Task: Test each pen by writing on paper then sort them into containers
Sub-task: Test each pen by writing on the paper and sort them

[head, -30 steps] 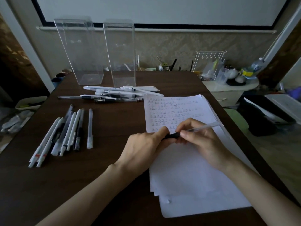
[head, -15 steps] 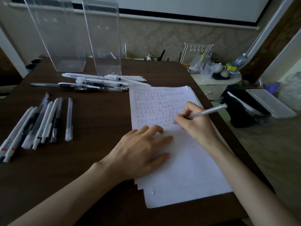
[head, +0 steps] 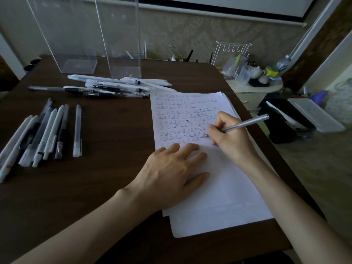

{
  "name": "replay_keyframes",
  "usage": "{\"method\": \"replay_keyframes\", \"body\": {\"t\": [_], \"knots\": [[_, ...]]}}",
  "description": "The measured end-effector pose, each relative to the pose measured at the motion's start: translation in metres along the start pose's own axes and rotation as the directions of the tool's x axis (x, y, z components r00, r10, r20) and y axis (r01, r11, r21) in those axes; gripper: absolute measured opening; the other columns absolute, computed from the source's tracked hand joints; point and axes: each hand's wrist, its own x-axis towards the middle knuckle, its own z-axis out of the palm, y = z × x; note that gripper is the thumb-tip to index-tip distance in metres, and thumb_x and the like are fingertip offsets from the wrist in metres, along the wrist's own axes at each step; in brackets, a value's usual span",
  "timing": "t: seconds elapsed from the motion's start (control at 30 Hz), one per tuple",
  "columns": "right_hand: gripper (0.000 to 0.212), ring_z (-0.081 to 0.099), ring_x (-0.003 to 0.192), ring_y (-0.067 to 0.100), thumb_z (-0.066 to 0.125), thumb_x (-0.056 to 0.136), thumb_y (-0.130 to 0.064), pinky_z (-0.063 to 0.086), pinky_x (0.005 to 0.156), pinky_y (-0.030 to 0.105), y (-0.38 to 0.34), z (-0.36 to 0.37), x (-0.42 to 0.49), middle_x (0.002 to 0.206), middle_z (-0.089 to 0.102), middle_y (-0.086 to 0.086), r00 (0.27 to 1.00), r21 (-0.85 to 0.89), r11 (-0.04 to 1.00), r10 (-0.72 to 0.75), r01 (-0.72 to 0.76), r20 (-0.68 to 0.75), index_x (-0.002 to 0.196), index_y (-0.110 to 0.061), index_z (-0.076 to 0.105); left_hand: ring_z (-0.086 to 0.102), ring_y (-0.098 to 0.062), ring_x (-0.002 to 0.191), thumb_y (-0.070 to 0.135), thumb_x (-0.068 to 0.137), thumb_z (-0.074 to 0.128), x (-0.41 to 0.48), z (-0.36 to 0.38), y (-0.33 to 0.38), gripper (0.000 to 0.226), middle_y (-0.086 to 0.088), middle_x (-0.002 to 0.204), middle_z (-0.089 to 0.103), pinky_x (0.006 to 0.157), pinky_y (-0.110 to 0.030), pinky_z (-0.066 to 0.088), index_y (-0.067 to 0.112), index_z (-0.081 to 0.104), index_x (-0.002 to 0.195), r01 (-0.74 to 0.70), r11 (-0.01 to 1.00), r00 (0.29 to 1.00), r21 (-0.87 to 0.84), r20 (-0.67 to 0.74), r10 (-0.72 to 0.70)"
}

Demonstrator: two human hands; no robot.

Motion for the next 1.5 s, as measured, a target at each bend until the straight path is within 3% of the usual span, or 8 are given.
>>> {"method": "replay_keyframes", "body": {"t": [0.2,0.43,0.57,0.83,1.03,1.17,1.33,1.5], "knots": [[0.029,0.041,0.044,0.007,0.056,0.082,0.002,0.034,0.05,0.023,-0.002,-0.002,-0.001,0.057,0.043,0.028,1.0,-0.021,1.0,0.005,-0.006,-0.018,0.064,0.001,0.034,0.059,-0.019,0.078,0.053,0.09,0.031,0.001,0.002,-0.002,0.048,0.001,0.13,0.057,0.058,-0.028,0.046,0.025,0.058,0.117,0.02,0.999,1.0,0.042,0.008,-0.021],[0.027,0.04,0.043,0.005,0.057,0.08,0.004,0.034,0.046,0.016,-0.004,-0.002,-0.002,0.057,0.041,0.026,1.0,-0.001,1.0,0.01,-0.01,-0.025,0.063,0.003,0.036,0.06,-0.021,0.079,0.052,0.089,0.033,0.001,0.002,-0.001,0.048,0.0,0.128,0.058,0.061,-0.031,0.048,0.023,0.059,0.116,0.029,0.999,1.0,0.013,-0.002,-0.029],[0.027,0.038,0.046,0.008,0.056,0.08,0.005,0.033,0.047,0.018,-0.002,-0.002,-0.001,0.057,0.04,0.02,1.0,0.006,1.0,0.012,-0.012,-0.02,0.064,0.003,0.034,0.06,-0.021,0.081,0.053,0.088,0.033,0.002,0.002,-0.001,0.048,0.0,0.128,0.058,0.062,-0.031,0.049,0.024,0.058,0.117,0.031,0.999,1.0,0.01,0.004,-0.031],[0.027,0.043,0.044,0.009,0.057,0.079,0.003,0.035,0.049,0.022,-0.003,-0.002,-0.002,0.059,0.045,0.032,1.0,-0.025,1.0,0.001,-0.001,-0.009,0.063,0.003,0.035,0.059,-0.021,0.082,0.053,0.088,0.033,0.001,0.002,-0.001,0.048,0.001,0.13,0.057,0.063,-0.032,0.049,0.025,0.058,0.117,0.04,0.999,0.999,-0.017,0.017,-0.039],[0.027,0.04,0.048,0.014,0.056,0.079,0.002,0.033,0.051,0.027,-0.002,-0.002,-0.002,0.053,0.043,0.019,1.0,-0.029,1.0,0.012,-0.012,0.008,0.063,0.0,0.034,0.059,-0.021,0.084,0.052,0.09,0.032,0.0,0.002,-0.002,0.048,0.0,0.131,0.055,0.065,-0.032,0.049,0.024,0.056,0.12,0.03,0.999,0.999,-0.022,0.044,-0.029],[0.03,0.032,0.056,0.02,0.056,0.079,0.003,0.025,0.052,0.03,-0.002,-0.002,-0.002,0.058,0.035,0.019,1.0,-0.034,0.999,0.001,-0.002,-0.029,0.063,-0.002,0.031,0.056,-0.023,0.086,0.044,0.091,0.033,-0.001,0.003,-0.003,0.048,-0.003,0.129,0.055,0.07,-0.035,0.05,0.018,0.054,0.125,0.02,0.998,1.0,-0.057,0.017,-0.019],[0.027,0.038,0.052,0.019,0.054,0.081,0.003,0.031,0.051,0.029,-0.004,-0.005,-0.003,0.056,0.04,0.028,0.998,0.059,0.998,0.002,0.001,-0.06,0.065,0.003,0.032,0.054,-0.025,0.095,0.027,0.087,0.035,-0.001,0.0,-0.004,0.05,-0.005,0.131,0.052,0.082,-0.038,0.049,0.013,0.044,0.135,0.037,0.993,0.999,-0.108,-0.03,-0.04],[0.026,0.04,0.051,0.019,0.054,0.081,-0.002,0.032,0.051,0.028,-0.002,-0.005,-0.003,0.055,0.045,0.025,0.999,0.127,0.992,-0.009,0.014,-0.045,0.064,-0.002,0.034,0.05,-0.016,0.112,0.043,0.081,0.038,-0.003,-0.009,-0.007,0.058,0.006,0.129,0.053,0.091,-0.029,0.038,0.02,0.045,0.134,0.132,0.97,0.99,-0.203,-0.019,-0.139]]}}
